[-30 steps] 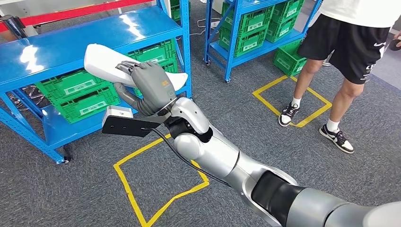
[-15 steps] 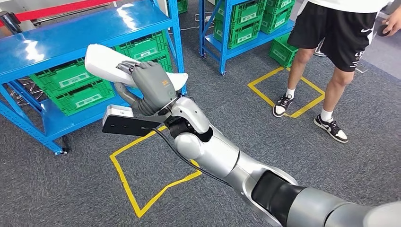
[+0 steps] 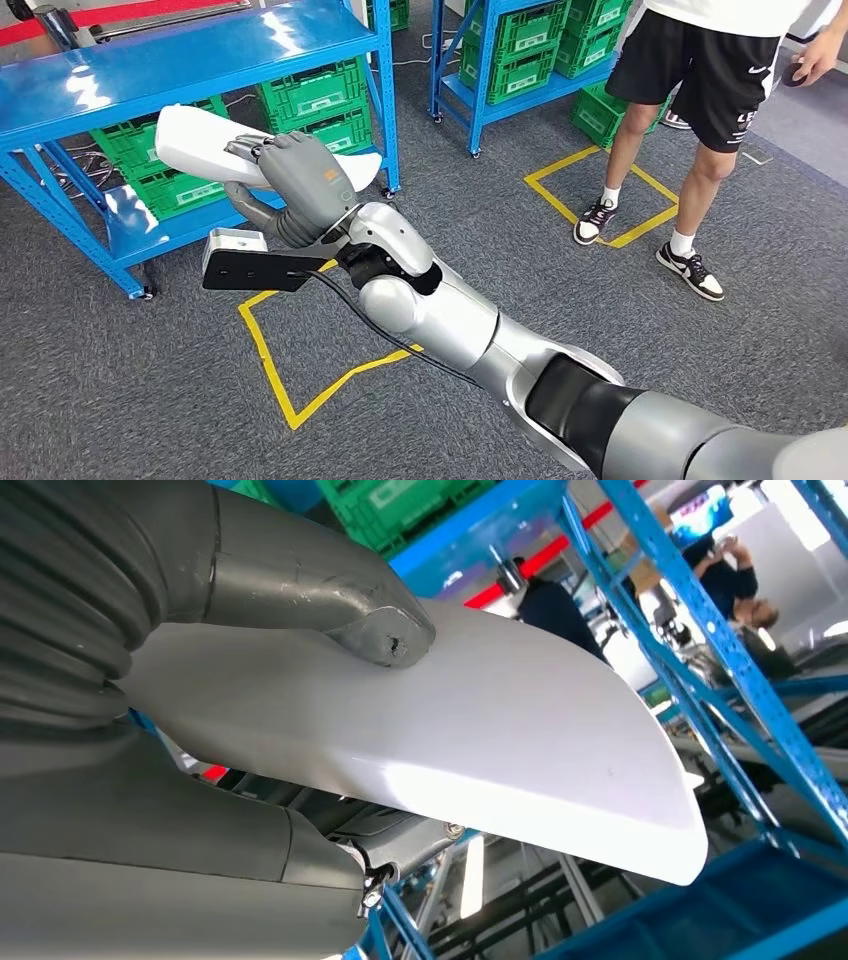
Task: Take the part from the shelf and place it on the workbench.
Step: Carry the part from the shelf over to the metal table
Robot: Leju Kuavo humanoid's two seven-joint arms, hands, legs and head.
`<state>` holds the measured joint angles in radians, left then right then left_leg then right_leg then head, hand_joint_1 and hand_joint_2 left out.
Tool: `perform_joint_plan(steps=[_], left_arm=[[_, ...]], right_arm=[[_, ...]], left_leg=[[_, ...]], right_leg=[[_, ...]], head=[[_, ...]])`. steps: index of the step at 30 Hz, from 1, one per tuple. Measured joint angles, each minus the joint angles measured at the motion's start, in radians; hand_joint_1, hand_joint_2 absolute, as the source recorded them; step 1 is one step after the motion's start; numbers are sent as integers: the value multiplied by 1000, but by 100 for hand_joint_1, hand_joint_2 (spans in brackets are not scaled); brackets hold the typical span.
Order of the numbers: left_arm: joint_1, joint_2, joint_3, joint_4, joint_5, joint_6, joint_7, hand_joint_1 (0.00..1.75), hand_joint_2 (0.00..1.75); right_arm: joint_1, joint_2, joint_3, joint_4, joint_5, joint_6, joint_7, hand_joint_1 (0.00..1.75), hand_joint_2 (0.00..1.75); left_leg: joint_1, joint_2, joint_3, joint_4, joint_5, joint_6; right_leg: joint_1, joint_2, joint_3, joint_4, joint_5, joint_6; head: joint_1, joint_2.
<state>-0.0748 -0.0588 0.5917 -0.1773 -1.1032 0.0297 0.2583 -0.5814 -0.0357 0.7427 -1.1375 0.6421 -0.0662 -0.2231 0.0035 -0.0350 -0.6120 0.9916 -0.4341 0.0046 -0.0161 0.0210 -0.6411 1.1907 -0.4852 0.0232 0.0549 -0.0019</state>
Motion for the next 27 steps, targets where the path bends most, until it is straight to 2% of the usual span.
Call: perform_joint_plan(steps=[1, 2, 3, 5, 6, 7, 8, 10, 11, 12, 13, 14, 15, 16, 17, 18, 20, 21, 23, 24, 25, 26, 27], left_arm=[[0, -1, 0, 0, -1, 1, -2, 0, 175], [1, -1, 0, 0, -1, 3, -4, 0, 175], [1, -1, 0, 0, 0, 5, -7, 0, 175], [7, -1, 0, 0, 4, 9, -11, 0, 175], [12, -2, 0, 1, 5, 9, -12, 0, 175], [15, -3, 0, 1, 7, 9, -11, 0, 175], [18, -5, 0, 1, 7, 9, -10, 0, 175], [19, -8, 1, 2, 8, 9, -9, 0, 175], [20, -10, 1, 2, 8, 9, -9, 0, 175], [20, -12, 1, 2, 8, 9, -8, 0, 175], [21, -13, 1, 2, 7, 9, -7, 0, 175], [22, -14, 1, 2, 4, 9, -5, 0, 175], [21, -16, 1, 2, 1, 9, -3, 0, 175], [19, -16, 1, 2, -3, 9, -1, 0, 175], [16, -17, 1, 2, -7, 11, 1, 0, 175], [13, -18, 1, 2, -10, 13, 5, 0, 175], [7, -20, 1, 2, -13, 21, 16, 0, 175], [5, -21, 1, 2, -11, 27, 21, 0, 175], [-2, -24, 3, 2, -4, 37, 25, 0, 175], [-6, -25, 5, 1, 0, 41, 25, 0, 175], [-10, -25, 7, 1, 2, 43, 24, 0, 175], [-12, -25, 8, 1, 4, 44, 23, 0, 175], [-12, -26, 9, 2, 8, 46, 23, 0, 175]], right_arm=[[0, -2, 0, 1, 0, 0, -2, 175, 175], [1, -4, 0, 2, -1, -1, -2, 175, 175], [3, -6, 1, 2, -1, -1, -2, 175, 175], [11, -13, 3, 3, 0, -4, -1, 175, 175], [17, -15, 4, 2, 2, -8, -1, 175, 175], [23, -18, 5, 2, 5, -13, -1, 175, 175], [31, -22, 5, 2, 8, -18, -1, 175, 175], [54, -34, 5, 1, 15, -27, -2, 175, 175], [65, -40, 5, 1, 17, -30, -2, 175, 175], [75, -45, 5, 1, 19, -32, -3, 175, 175], [83, -49, 5, 0, 22, -34, -4, 175, 175], [89, -52, 5, -2, 25, -35, -5, 175, 175], [95, -55, 5, -5, 32, -37, -5, 175, 175], [100, -58, 5, -10, 40, -39, -5, 175, 175], [107, -59, 5, -15, 49, -39, -6, 175, 175], [115, -61, 5, -20, 59, -39, -7, 175, 175], [129, -59, 5, -28, 79, -33, -15, 175, 175], [133, -57, 5, -32, 88, -28, -22, 175, 175], [138, -48, 5, -40, 101, -18, -34, 175, 175], [140, -45, 5, -42, 105, -13, -37, 175, 175], [144, -43, 5, -43, 107, -8, -37, 175, 175], [148, -41, 5, -43, 108, -4, -38, 175, 175], [150, -39, 5, -43, 109, 1, -40, 175, 175]], left_leg=[[0, -8, -13, 10, 5, -5], [0, -16, -24, 18, 9, -11], [0, -24, -31, 23, 15, -17], [2, -38, -41, 24, 25, -31], [3, -33, -47, 31, 21, -37], [4, -22, -57, 51, 4, -42], [4, -5, -74, 92, -27, -46], [6, 21, -117, 216, -101, -55], [8, 26, -132, 267, -124, -58], [9, 28, -132, 290, -129, -60], [9, 31, -113, 274, -117, -60], [9, 38, -74, 223, -93, -58], [8, 57, -28, 151, -73, -55], [3, 74, 13, 89, -58, -48], [-2, 89, 39, 46, -50, -40], [-7, 98, 49, 25, -51, -31], [-9, 82, 44, 19, -45, -15], [-7, 72, 43, 13, -42, -8], [-1, 53, 40, 5, -31, 5], [-1, 43, 36, 4, -27, 9], [-1, 32, 31, 6, -25, 13], [-1, 19, 26, 8, -23, 14], [-2, 4, 21, 12, -21, 14]], right_leg=[[-1, 16, 52, -71, -10, -4], [-1, 28, 89, -126, -28, -9], [0, 34, 108, -159, -46, -15], [1, 18, 110, -172, -49, -30], [1, 8, 109, -173, -44, -38], [0, -2, 107, -175, -39, -47], [-1, -13, 105, -177, -34, -53], [1, -35, 97, -177, -28, -58], [1, -47, 93, -177, -26, -58], [1, -58, 88, -176, -23, -57], [2, -69, 85, -175, -21, -55], [2, -79, 83, -174, -20, -53], [2, -90, 82, -173, -19, -51], [4, -100, 82, -173, -18, -48], [6, -110, 83, -173, -17, -43], [7, -119, 83, -173, -16, -37], [9, -135, 83, -175, -14, -24], [8, -125, 80, -170, -18, -17], [5, -76, 54, -113, -57, -6], [4, -47, 28, -55, -88, -3], [4, -32, -6, 16, -121, -2], [4, -26, -35, 76, -142, -1], [4, -24, -52, 107, -145, -1]], head=[[0, 0], [0, 0], [0, 0], [0, 0], [-1, 0], [-3, 0], [-4, 0], [-6, 0], [-7, 0], [-7, 0], [-7, 0], [-6, 0], [-7, 0], [-6, 0], [-5, 0], [-4, 0], [-1, 0], [-2, 0], [-1, 0], [-1, 0], [0, 0], [0, 0], [0, 0]])
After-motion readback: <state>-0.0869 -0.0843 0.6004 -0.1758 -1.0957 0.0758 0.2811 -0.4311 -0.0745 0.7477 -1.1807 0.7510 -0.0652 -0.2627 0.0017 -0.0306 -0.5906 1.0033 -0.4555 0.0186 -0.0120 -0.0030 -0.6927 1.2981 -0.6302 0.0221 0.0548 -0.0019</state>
